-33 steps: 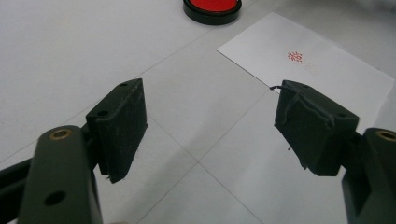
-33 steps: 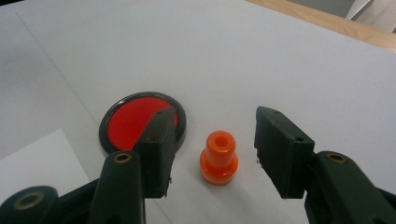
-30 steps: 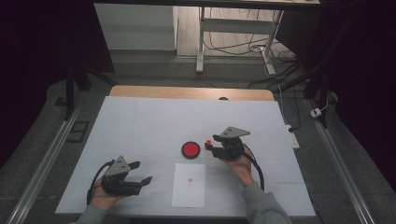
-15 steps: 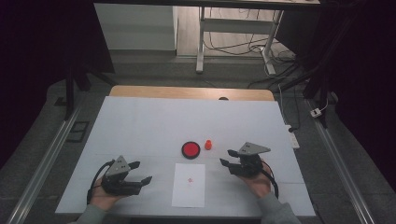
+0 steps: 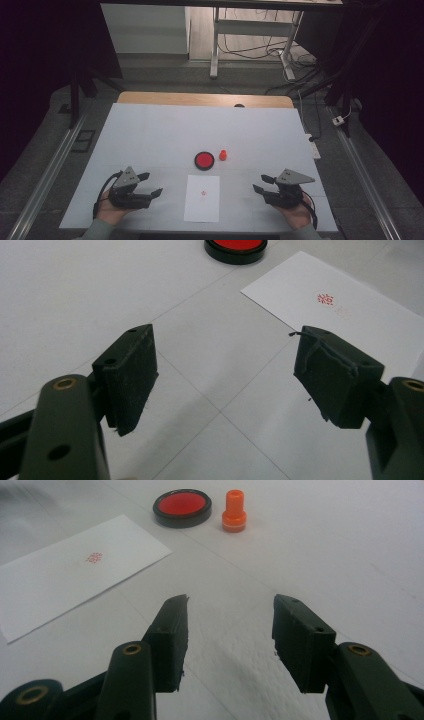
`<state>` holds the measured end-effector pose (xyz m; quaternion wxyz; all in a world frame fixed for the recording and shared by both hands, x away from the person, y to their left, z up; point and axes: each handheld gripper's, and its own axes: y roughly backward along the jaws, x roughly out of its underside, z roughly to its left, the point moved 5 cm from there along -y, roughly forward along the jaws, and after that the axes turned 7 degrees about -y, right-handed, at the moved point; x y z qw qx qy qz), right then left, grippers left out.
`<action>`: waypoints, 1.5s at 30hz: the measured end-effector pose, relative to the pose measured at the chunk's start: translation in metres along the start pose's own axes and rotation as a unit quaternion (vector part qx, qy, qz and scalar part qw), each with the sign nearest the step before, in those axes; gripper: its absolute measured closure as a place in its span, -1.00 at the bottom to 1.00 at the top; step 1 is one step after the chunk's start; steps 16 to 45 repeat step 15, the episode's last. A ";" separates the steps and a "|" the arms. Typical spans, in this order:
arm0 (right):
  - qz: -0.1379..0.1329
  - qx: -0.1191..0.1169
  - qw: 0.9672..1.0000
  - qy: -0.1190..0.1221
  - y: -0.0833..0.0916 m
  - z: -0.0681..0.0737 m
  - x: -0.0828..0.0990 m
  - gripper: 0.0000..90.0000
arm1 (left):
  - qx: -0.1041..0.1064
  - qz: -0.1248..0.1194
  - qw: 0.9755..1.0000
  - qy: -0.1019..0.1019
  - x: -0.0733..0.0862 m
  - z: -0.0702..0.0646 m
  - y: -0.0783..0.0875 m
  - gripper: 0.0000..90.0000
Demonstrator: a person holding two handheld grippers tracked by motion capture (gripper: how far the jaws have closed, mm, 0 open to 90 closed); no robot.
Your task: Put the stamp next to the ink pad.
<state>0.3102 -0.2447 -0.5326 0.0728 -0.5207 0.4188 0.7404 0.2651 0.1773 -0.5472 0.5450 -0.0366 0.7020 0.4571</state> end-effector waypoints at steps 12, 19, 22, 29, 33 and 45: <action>0.002 0.000 1.000 0.005 0.006 -0.004 0.006 0.07 | -0.002 0.001 1.000 0.001 0.000 0.001 -0.001 -0.44; -0.002 -0.003 1.000 0.003 0.007 -0.004 0.005 0.07 | -0.003 0.000 1.000 0.001 0.000 0.001 0.000 -0.45; -0.002 -0.003 1.000 0.003 0.007 -0.004 0.005 0.07 | -0.003 0.000 1.000 0.001 0.000 0.001 0.000 -0.45; -0.002 -0.003 1.000 0.003 0.007 -0.004 0.005 0.07 | -0.003 0.000 1.000 0.001 0.000 0.001 0.000 -0.45; -0.002 -0.003 1.000 0.003 0.007 -0.004 0.005 0.07 | -0.003 0.000 1.000 0.001 0.000 0.001 0.000 -0.45; -0.002 -0.003 1.000 0.003 0.007 -0.004 0.005 0.07 | -0.003 0.000 1.000 0.001 0.000 0.001 0.000 -0.45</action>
